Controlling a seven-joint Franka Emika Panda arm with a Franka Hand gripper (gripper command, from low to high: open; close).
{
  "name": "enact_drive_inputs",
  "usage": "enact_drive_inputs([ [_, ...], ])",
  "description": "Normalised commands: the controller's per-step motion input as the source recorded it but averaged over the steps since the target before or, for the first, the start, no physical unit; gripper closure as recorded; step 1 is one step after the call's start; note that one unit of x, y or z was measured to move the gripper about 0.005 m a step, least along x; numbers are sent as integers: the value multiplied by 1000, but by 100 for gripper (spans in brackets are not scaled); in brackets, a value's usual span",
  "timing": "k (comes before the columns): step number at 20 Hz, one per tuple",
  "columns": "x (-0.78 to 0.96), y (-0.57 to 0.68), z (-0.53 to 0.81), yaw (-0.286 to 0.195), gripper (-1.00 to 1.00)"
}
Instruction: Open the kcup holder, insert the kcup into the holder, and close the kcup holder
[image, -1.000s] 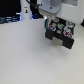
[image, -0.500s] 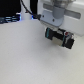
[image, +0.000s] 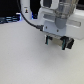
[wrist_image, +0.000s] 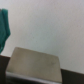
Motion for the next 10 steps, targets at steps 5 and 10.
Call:
enact_drive_inputs([
  [5, -27, 415, -33, 179, -100],
  [10, -73, 549, 51, 123, -100],
])
